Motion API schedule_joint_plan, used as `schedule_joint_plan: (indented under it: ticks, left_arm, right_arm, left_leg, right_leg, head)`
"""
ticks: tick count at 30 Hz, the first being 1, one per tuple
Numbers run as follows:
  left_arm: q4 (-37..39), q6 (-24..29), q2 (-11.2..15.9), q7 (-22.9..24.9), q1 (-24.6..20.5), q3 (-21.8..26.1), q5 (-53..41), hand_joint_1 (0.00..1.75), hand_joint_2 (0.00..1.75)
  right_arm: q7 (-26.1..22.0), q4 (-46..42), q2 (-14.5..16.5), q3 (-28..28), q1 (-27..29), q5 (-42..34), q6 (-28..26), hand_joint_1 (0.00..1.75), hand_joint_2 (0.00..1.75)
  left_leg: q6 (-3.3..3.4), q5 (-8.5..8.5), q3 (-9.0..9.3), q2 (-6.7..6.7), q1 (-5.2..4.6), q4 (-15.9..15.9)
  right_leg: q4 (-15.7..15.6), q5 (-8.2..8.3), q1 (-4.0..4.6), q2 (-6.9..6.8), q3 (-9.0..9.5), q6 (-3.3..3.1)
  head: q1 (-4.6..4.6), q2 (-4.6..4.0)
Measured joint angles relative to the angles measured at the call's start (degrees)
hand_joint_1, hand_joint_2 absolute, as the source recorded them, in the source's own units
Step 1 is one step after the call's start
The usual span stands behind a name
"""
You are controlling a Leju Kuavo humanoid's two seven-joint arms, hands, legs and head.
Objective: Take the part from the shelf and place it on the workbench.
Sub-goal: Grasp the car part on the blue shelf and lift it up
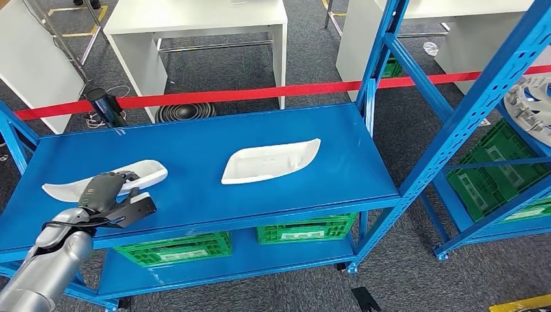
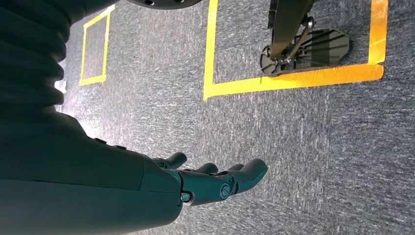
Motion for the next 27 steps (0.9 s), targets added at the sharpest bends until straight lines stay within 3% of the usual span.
schedule_joint_plan:
  ticks: [7,17,22,27]
  left_arm:
    - [0.6,1.0,0.0,-0.8,-0.3,0.0,-0.3,1.75,1.75]
    - [-0.2,6.7,-0.8,-7.0,1.6,0.4,4.7,1.75,1.75]
    - [-5.9,2.8,-1.6,-10.2,4.4,3.9,15.0,1.75,1.75]
    - [-19.7,-4.0,-1.7,-10.8,9.5,10.8,29.3,1.75,1.75]
  right_arm:
    - [-0.2,0.0,0.0,-0.1,0.0,0.1,0.0,0.00,1.75]
    - [-0.6,0.0,0.1,-1.0,0.0,-0.1,-0.8,0.00,1.75]
    - [-1.0,0.0,0.1,-1.2,0.1,0.1,-1.0,0.00,1.75]
    - [-2.7,0.0,0.0,-1.4,0.2,0.7,-0.9,0.00,1.75]
  left_leg:
    - [0.00,0.00,0.08,0.00,0.00,0.0]
    - [0.00,0.00,0.07,0.00,0.00,0.0]
    - [0.00,-0.01,0.06,0.01,-0.01,0.0]
    - [0.00,-0.02,0.06,0.04,-0.01,0.0]
  right_leg:
    - [0.0,0.00,0.00,0.00,0.07,0.00]
    - [0.0,0.00,-0.01,0.00,0.05,0.00]
    - [0.0,0.00,-0.01,0.02,0.04,0.00]
    - [0.0,0.00,0.00,0.06,0.03,0.00]
  head:
    - [0.00,0.00]
    - [0.01,0.00]
    - [0.01,0.00]
    - [0.00,0.00]
